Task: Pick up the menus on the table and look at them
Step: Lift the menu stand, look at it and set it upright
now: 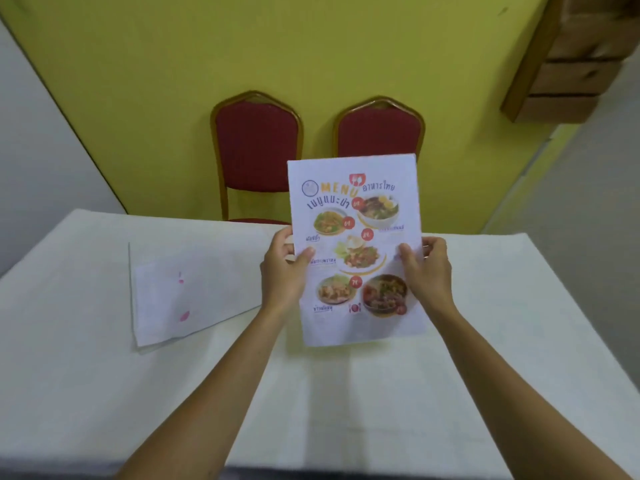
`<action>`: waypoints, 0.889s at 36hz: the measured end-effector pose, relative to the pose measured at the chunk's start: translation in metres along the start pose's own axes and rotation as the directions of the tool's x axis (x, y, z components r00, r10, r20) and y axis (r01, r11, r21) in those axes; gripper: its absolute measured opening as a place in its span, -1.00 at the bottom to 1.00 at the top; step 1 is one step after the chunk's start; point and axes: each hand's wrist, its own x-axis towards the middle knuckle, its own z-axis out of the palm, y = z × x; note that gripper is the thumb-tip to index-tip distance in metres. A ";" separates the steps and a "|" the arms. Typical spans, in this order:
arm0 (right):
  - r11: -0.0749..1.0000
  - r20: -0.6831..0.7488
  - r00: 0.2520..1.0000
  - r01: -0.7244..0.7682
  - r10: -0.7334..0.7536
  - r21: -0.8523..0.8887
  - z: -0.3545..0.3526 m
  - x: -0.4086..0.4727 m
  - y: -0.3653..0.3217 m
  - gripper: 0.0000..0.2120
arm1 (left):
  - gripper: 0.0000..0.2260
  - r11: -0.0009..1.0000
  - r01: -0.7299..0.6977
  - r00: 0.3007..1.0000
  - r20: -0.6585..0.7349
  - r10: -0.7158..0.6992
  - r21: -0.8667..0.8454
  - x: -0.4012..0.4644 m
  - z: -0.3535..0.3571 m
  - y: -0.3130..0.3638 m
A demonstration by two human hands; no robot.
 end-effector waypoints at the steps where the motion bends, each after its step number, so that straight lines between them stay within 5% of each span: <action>1: 1.000 -0.010 1.000 0.003 -0.003 0.001 -0.005 0.000 0.002 -0.68 | -0.65 1.000 -0.019 1.000 0.006 0.019 0.004 0.001 0.003 0.004; 6: 1.000 -0.029 0.999 -0.014 0.014 0.007 -0.022 -0.007 0.014 -0.72 | -0.84 0.997 -0.074 0.995 0.068 0.073 0.019 -0.002 0.015 0.008; 32: 0.999 -0.006 0.999 -0.049 0.049 0.004 -0.030 -0.023 0.032 -0.77 | -0.86 0.994 -0.086 0.981 0.183 0.071 0.072 0.000 0.030 -0.013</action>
